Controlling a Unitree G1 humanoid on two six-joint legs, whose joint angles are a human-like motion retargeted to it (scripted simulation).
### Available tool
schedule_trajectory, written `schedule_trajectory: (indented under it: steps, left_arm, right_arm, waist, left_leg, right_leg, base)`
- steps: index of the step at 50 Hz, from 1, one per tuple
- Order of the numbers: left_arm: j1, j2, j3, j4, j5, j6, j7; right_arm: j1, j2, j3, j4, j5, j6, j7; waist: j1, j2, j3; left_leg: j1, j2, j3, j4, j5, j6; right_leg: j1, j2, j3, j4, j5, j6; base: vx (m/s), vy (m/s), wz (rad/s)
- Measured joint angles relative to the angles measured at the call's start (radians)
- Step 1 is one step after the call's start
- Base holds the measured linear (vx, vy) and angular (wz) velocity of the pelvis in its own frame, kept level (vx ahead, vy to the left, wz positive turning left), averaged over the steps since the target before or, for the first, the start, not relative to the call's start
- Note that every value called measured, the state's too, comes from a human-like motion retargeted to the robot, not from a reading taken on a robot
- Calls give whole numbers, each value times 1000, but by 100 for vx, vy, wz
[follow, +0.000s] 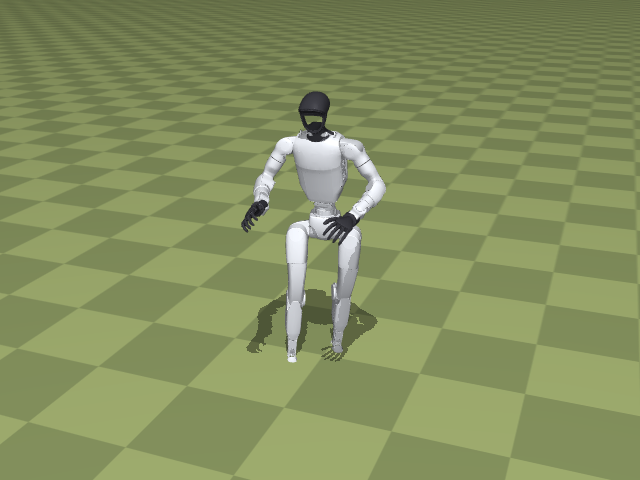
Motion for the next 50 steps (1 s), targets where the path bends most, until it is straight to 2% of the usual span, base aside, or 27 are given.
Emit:
schedule_trajectory:
  steps: [5, 11, 17, 23, 28, 35, 42, 50]
  left_arm:
    - [-93, 28, -69, -42, 80, -7, -26]
    - [-278, 70, -70, -41, 178, 21, -5]
    - [-468, 110, -69, 98, 221, 65, 0]
    - [-587, 104, -178, 302, 231, 62, -81]
    - [-608, 78, -293, 369, 245, 20, -209]
    - [-505, 88, -348, 245, 224, -40, -392]
    - [-408, 155, -270, 43, 181, -52, -468]
    - [-377, 141, -101, 0, 165, 1, -363]
  right_arm:
    - [-31, 29, 73, -1, -15, -11, 29]
    - [138, -10, 105, -76, -51, -42, 121]
    - [364, -151, 49, -201, -146, -79, 200]
    - [436, -242, 11, -314, -199, -85, 261]
    - [350, -224, 30, -360, -190, -65, 307]
    - [111, -91, 89, -310, -113, -11, 372]
    - [-96, 21, 113, -200, -14, 25, 411]
    - [-154, 45, 82, -140, 3, 28, 400]
  waist:
    - [-16, 7, -2]
    - [-74, 20, -6]
    - [-153, 44, -3]
    - [-185, 70, -2]
    - [-161, 80, -9]
    - [-105, 79, -35]
    - [-74, 74, -65]
    - [-60, 65, -78]
  left_leg:
    - [-1, -1, 8, -1, -6, -5]
    - [-17, -3, 23, -2, -10, -17]
    - [-41, -3, 35, -4, -8, -36]
    - [-67, 3, 51, -5, -8, -44]
    - [-87, 7, 63, -5, -12, -42]
    - [-101, 6, 72, -5, -3, -41]
    - [-96, 5, 65, -4, 5, -38]
    - [-70, 5, 31, -3, 9, -28]
  right_leg:
    - [-16, 4, 8, 26, -19, -2]
    - [-48, 5, -3, 57, -37, 12]
    - [-82, 3, -22, 78, -42, 24]
    - [-106, 9, -21, 65, -20, 29]
    - [-118, 15, -2, 38, 4, 31]
    - [-126, 19, 38, 13, 27, 25]
    - [-117, 20, 59, 4, 33, 19]
    - [-87, 15, 29, 11, 21, 16]
  base:
    - [0, 0, 0]
    - [0, 0, 0]
    - [0, 0, 0]
    - [0, 0, 0]
    - [0, 0, 0]
    - [0, 0, 0]
    - [0, 0, 0]
    - [0, 0, 0]
